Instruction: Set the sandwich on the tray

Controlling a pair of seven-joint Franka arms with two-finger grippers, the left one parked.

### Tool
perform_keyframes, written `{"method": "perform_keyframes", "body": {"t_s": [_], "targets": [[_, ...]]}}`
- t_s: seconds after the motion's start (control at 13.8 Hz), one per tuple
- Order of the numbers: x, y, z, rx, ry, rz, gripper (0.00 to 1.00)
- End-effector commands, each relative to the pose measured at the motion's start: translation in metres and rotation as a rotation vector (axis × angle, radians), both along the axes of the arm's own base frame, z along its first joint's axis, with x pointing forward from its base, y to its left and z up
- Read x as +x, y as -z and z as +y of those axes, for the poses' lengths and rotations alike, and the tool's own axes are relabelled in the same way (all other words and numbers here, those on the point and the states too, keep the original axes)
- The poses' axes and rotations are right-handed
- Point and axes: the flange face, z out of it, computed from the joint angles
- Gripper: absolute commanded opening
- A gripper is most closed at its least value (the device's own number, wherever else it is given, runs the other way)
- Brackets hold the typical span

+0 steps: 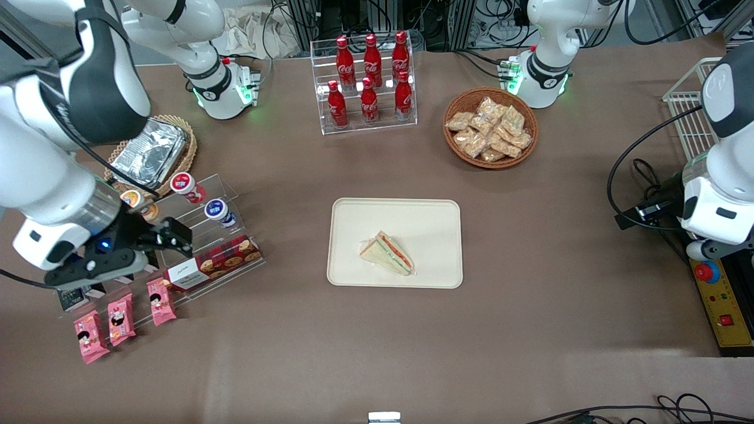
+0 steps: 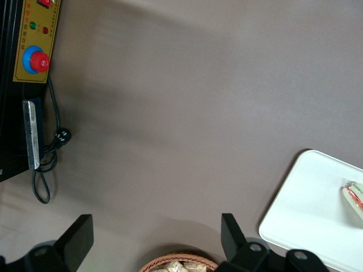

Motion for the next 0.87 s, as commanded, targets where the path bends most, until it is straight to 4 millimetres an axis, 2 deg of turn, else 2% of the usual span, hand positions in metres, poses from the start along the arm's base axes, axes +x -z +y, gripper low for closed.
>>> {"method": "perform_keyframes", "body": {"t_s": [0.0,0.22,0.43,0.58,0.79], "targets": [[-0.014,-0.01,-0.013,-0.016,0.03,0.031,1.0],[-0.02,-0.009,-0.055,-0.019,0.124,0.102,1.0],[-0.02,-0.007,-0.062,-0.024,0.133,0.125,1.0],[-0.019,-0.004,-0.078,-0.025,0.161,0.132,1.0],[-0.024,-0.001,-0.081,-0.032,0.183,0.171,1.0]]}}
